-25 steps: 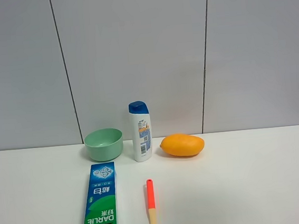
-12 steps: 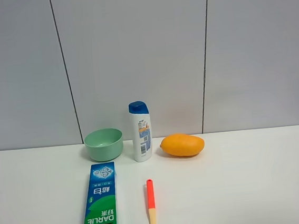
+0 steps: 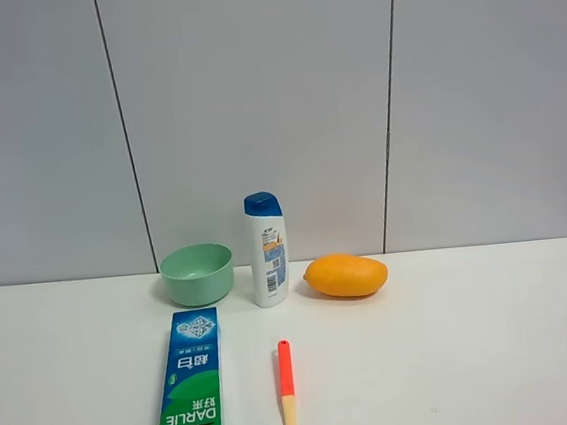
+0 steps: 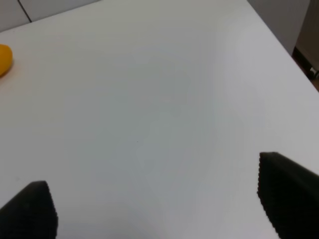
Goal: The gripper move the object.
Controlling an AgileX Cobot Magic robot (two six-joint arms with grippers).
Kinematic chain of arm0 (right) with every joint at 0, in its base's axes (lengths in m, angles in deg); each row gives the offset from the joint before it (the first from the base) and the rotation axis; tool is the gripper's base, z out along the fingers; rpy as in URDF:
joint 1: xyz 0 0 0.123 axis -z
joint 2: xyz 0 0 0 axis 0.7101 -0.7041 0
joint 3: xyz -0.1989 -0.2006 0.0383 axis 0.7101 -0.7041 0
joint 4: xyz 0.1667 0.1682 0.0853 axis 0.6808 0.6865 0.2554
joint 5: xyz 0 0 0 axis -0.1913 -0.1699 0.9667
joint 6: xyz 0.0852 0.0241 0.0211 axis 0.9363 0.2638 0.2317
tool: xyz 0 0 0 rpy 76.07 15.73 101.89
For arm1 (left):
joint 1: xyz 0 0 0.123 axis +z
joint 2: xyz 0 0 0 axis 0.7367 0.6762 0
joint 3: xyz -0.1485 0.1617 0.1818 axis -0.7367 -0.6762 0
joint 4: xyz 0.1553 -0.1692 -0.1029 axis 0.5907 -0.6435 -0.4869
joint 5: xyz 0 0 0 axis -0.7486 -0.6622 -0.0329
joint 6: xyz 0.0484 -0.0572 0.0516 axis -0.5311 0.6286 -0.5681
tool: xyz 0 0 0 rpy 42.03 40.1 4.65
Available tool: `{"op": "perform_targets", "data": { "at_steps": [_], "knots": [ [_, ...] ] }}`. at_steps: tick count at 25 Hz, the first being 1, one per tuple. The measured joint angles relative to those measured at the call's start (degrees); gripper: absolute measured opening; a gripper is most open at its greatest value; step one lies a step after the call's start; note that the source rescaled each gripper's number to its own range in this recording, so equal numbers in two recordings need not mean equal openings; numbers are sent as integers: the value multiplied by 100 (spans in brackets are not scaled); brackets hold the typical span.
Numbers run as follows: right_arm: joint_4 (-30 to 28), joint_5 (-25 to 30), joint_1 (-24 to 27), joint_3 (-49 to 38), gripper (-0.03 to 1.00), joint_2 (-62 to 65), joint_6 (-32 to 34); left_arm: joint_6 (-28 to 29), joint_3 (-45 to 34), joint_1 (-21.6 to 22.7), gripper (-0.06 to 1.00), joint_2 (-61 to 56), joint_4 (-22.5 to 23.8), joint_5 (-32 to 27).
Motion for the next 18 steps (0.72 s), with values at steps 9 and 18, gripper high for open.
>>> {"op": "perform_targets", "data": {
  "at_steps": [9,18],
  "knots": [
    [0,-5,0,0,81,0,0,0,0,0,100,0,0,0],
    [0,-5,0,0,81,0,0,0,0,0,100,0,10,0]
  ]
}}
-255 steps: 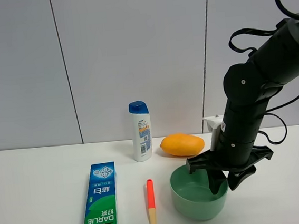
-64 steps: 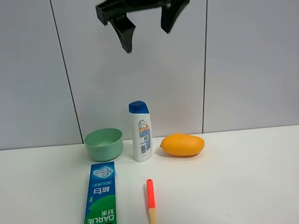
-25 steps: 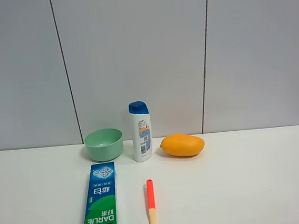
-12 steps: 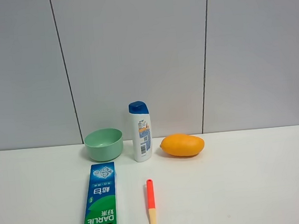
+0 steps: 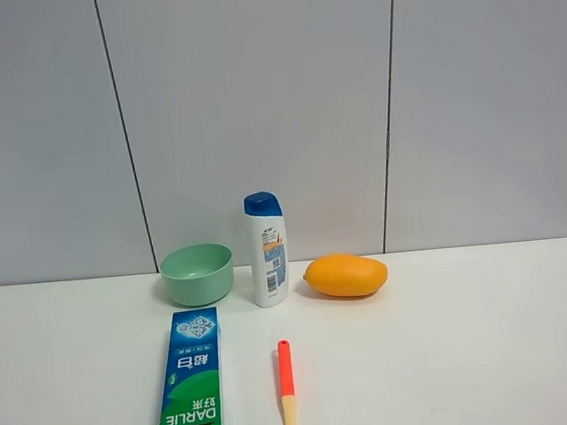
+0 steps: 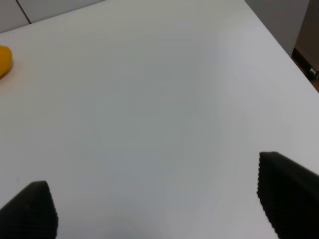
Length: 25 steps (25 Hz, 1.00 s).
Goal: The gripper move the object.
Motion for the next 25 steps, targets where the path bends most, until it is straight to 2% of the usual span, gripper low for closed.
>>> {"op": "perform_targets", "data": {
  "at_steps": [25],
  "knots": [
    [0,0,0,0,81,0,0,0,0,0,100,0,0,0]
  ]
}}
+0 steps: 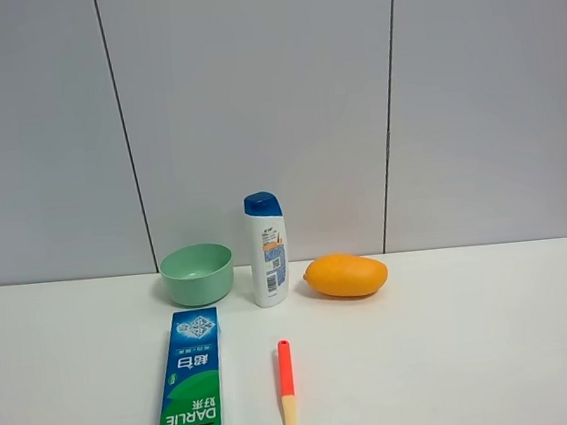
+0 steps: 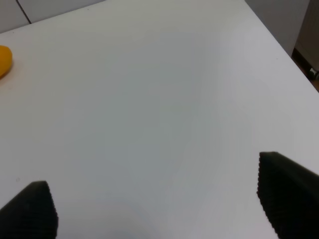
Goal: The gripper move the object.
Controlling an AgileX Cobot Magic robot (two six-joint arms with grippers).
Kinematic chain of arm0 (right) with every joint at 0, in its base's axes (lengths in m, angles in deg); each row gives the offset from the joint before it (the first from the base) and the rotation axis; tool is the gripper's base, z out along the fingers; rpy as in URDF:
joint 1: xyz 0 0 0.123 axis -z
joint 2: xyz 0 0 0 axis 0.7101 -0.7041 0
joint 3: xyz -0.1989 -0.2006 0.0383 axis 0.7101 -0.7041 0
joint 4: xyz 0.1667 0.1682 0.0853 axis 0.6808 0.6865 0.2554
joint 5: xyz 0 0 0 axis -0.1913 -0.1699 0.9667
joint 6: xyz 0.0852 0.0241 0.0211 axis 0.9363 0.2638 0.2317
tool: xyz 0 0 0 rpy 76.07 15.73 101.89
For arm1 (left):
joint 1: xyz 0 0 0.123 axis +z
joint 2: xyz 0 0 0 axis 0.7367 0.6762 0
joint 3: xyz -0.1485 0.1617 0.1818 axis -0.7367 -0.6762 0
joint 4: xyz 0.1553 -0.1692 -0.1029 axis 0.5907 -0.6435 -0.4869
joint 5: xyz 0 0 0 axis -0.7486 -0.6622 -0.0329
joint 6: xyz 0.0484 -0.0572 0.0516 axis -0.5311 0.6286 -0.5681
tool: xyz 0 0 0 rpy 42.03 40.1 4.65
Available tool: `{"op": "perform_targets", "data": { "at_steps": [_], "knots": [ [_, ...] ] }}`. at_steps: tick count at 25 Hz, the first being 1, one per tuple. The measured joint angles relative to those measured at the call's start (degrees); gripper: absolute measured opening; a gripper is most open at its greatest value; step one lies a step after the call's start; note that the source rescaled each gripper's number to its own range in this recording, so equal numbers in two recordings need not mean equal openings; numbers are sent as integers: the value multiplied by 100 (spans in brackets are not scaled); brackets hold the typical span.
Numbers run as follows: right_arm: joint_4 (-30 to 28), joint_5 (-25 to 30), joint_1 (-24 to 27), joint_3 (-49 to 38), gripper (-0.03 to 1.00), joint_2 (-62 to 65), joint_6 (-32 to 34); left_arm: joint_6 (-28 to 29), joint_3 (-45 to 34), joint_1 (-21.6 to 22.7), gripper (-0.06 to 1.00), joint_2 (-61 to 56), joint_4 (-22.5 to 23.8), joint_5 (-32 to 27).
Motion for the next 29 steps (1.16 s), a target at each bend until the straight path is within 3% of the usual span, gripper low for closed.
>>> {"op": "perform_targets", "data": {
  "at_steps": [29],
  "knots": [
    [0,0,0,0,81,0,0,0,0,0,100,0,0,0]
  ]
}}
